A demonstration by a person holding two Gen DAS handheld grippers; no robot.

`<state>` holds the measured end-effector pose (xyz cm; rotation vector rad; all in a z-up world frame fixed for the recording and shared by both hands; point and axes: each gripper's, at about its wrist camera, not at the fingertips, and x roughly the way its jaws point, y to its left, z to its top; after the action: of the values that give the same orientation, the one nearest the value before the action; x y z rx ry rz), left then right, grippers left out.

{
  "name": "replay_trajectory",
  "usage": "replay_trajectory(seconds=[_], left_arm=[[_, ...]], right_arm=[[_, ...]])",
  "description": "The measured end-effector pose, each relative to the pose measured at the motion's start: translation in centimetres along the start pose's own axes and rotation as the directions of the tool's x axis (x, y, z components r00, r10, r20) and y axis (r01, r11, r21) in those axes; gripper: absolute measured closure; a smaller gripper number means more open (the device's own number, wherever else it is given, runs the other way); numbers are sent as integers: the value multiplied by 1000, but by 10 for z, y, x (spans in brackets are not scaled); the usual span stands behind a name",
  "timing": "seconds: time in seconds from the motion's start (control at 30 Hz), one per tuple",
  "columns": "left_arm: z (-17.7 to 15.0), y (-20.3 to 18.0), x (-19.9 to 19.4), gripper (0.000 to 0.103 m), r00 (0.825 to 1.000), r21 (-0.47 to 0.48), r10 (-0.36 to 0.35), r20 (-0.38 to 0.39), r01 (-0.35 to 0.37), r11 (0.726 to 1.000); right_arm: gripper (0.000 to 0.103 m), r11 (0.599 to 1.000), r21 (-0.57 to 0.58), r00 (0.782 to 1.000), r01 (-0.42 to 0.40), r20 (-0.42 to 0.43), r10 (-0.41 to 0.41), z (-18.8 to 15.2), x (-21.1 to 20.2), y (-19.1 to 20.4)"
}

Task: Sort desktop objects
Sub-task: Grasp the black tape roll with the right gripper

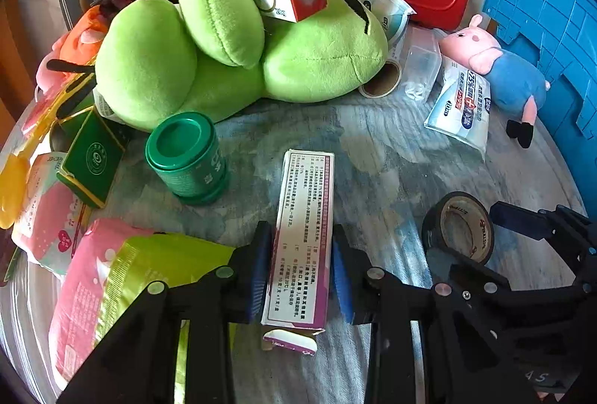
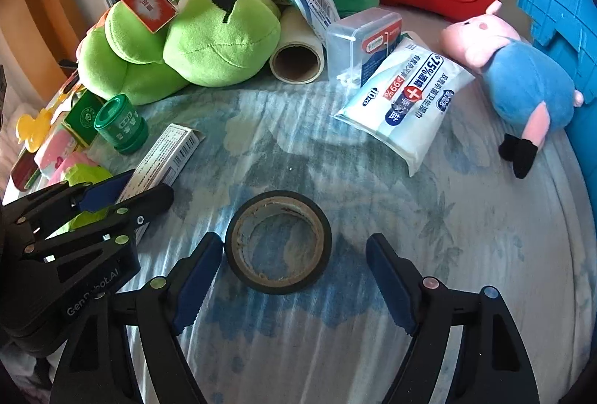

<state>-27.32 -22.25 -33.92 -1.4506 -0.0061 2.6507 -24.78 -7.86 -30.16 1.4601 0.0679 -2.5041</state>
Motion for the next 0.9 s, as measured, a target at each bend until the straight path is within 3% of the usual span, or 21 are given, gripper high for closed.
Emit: replay_trajectory(seconds=[0.1,0.23,0.53,0.6,0.67,0.9], left_arm=[[-1,-3,2,74,1000,5,7,3,-7,1000],[-4,-5,1,74,1000,-9,-4,6,4,1000],[-3,-27,-13,74,1000,-12,22,5,-22,1000],[-5,-29,-17,74,999,-1,34,5,-34,999],[-17,-18,-44,74,999,0,36,9,-36,999],[-18,-19,-103,74,995,-1,47,93,-47,999]], right_arm=[[26,1000,6,1000,-16,11,16,-2,1,-1],[44,999,-8,999,-42,28,43,-4,-2,5],[34,999,-39,1000,-20,22,21,-18,-6,13],[36,999,-45,999,-8,33,9,-19,-7,14],[47,999,-50,999,17,36,-16,-22,-8,14],[47,1000,-21,995,16,96,-14,-23,-44,4]])
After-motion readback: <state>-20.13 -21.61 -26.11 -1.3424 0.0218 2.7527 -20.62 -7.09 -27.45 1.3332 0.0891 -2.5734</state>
